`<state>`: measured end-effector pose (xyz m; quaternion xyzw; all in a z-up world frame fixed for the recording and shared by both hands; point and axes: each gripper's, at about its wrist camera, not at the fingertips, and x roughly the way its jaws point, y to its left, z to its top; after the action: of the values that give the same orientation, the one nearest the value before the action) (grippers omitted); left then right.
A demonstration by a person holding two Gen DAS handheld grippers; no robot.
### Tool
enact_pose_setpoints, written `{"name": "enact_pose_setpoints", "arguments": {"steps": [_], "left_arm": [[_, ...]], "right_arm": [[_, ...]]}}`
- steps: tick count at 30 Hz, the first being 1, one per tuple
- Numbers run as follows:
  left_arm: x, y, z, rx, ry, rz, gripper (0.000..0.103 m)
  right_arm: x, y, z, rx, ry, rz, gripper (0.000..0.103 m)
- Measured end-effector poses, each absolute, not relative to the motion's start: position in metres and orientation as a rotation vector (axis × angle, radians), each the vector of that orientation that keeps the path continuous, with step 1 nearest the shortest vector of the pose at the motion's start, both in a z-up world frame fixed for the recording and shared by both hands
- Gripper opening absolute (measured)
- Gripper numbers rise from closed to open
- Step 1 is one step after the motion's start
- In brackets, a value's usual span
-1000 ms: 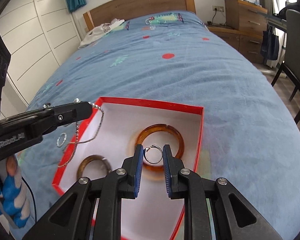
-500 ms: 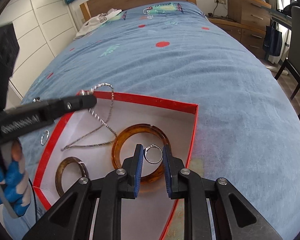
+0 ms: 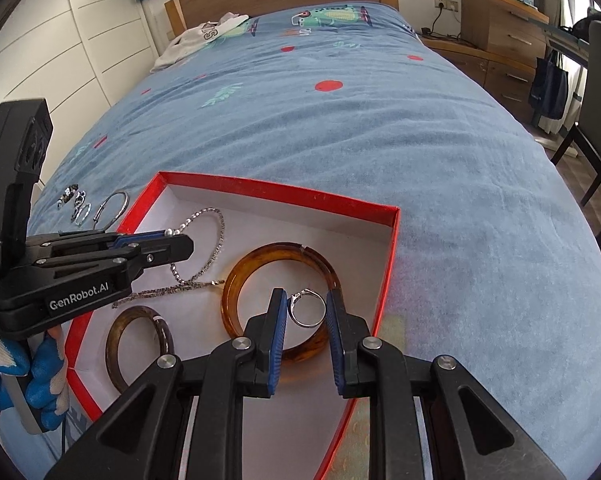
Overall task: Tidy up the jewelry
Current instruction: 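Open both grippers to drop the ring and necklace, then lift away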
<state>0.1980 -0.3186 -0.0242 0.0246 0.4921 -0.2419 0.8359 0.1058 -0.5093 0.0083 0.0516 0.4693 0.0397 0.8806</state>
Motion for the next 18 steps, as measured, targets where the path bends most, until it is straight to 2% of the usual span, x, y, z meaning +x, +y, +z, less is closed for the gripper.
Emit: {"name": "enact_pose_setpoints", "arguments": {"steps": [4, 15, 18], "left_arm": [[0.193, -0.313, -0.024, 0.069, 1.032, -0.495, 0.018], [0.184, -0.295, -0.032, 0.031, 0.970, -0.492, 0.018], [0.181, -0.291, -0.033, 0.013, 0.957, -0.476, 0.018]], "right_arm": [[0.103, -0.507, 0.009, 0.103, 0.981, 0.088, 0.023], [0.097, -0.495, 0.008, 0.085, 0.884, 0.100, 0.044], [0.102, -0.495, 0.006, 0.088, 0.862, 0.107, 0.046]]}}
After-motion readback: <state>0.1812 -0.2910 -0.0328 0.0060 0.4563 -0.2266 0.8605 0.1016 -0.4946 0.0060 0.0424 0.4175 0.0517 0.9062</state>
